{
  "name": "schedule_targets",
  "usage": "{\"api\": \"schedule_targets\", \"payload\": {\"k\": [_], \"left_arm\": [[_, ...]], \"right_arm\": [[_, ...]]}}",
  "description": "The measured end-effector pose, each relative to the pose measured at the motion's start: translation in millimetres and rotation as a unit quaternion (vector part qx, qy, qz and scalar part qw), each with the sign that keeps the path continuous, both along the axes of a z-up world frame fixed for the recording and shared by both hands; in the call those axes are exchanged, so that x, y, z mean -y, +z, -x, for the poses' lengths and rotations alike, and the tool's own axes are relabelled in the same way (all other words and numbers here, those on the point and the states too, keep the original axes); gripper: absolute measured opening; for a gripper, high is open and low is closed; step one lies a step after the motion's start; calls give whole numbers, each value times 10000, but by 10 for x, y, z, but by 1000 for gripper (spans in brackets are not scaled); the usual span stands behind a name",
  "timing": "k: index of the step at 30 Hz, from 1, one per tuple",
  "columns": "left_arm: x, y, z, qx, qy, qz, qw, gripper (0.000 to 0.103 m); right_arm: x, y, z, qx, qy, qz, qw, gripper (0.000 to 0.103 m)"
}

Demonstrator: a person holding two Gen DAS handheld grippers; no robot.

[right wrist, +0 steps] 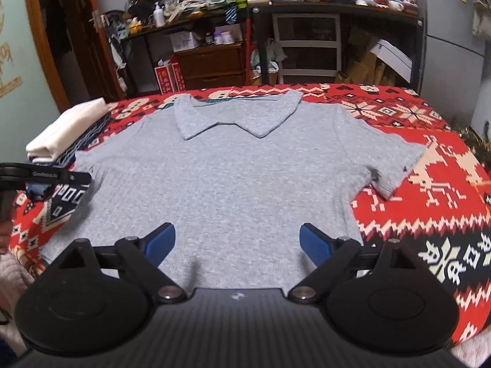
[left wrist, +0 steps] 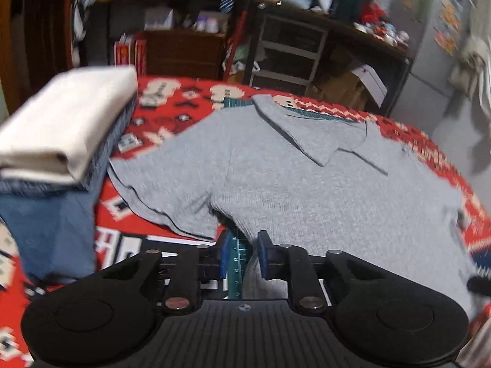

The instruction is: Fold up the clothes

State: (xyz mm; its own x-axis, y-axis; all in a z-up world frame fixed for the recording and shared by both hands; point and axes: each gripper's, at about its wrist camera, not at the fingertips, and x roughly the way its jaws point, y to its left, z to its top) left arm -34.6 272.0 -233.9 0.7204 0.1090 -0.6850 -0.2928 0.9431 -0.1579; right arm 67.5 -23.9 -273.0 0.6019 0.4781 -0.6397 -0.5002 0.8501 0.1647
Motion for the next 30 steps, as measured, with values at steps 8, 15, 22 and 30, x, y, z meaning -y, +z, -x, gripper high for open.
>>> {"api": "schedule_targets", "payload": {"k": [8,15,22,30], "left_arm": [[-7,-117,-93,-109,0,-112,9999,1],[-40,-142,16,-214,-28,-530,9984,1],[-50,-131,85,-307,17,-470,9984,1],[-55,-147,90,-308,55,-427,9986,1]], "right_arm": [[22,-35,-41,-92,-37,-124,9999,90],[40,-41,-82,-103,-142,-148,9997,90],[219,-37,-184,-116,-575,264,9979,42],[535,-95,-571,-179,-1189,502,9915,21]]}}
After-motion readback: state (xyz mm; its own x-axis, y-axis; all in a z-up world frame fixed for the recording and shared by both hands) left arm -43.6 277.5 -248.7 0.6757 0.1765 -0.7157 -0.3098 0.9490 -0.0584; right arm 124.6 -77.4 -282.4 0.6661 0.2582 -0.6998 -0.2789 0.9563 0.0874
